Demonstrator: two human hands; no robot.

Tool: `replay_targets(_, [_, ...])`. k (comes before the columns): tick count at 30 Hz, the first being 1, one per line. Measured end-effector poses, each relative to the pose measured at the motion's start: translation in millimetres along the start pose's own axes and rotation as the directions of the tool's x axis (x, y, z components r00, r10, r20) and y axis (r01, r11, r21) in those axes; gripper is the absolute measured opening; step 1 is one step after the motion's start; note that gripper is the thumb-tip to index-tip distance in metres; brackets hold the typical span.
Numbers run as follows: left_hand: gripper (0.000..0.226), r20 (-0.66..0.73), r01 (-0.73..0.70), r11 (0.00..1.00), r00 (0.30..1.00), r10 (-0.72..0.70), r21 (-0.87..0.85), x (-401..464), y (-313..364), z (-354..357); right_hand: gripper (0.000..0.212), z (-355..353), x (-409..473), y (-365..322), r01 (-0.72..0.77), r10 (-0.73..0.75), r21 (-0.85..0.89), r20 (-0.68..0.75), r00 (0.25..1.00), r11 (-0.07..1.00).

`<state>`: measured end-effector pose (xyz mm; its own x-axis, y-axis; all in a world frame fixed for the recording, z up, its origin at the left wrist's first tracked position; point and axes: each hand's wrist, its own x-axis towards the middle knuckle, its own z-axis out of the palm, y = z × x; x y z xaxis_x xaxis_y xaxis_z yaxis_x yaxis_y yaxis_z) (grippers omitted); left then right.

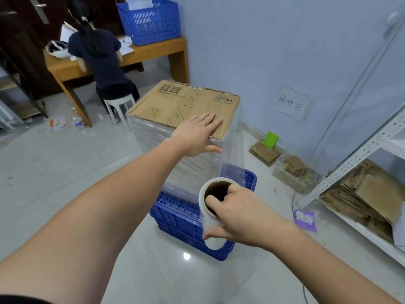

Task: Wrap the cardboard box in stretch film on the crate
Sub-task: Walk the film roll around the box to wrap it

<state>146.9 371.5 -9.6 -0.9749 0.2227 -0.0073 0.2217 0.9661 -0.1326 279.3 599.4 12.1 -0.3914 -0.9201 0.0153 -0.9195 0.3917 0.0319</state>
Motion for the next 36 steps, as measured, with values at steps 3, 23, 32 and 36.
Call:
replay_targets(3, [0.108, 0.016, -0.009, 1.000, 1.000, 0.009, -0.009, 2.2, -1.5, 0.5, 0.044, -3.4, 3.3, -13.9, -0.110, 0.112, -0.054, 0.032, 0.993, 0.992])
replay_targets(23, [0.113, -0.007, -0.419, 0.907, 0.908, 0.419, -0.036, -5.8, -132.5, 1.5, 0.053, 2.7, 82.5, -96.7, -0.928, 0.930, -0.086, 0.104, 0.352, 0.361])
replay_targets(32, [0.098, -0.047, -0.343, 0.939, 0.939, 0.342, -0.020, -7.1, -144.7, 20.7, 0.060, 9.5, 89.7, -109.1, -0.967, 0.975, -0.124, 0.012, 0.222, 0.222])
replay_targets(36, [0.097, -0.043, -0.326, 0.945, 0.945, 0.325, -0.023, -5.0, -144.2, 21.6, 0.062, 16.6, 79.0, -98.1, -0.959, 0.964, -0.114, -0.030, 0.263, 0.258])
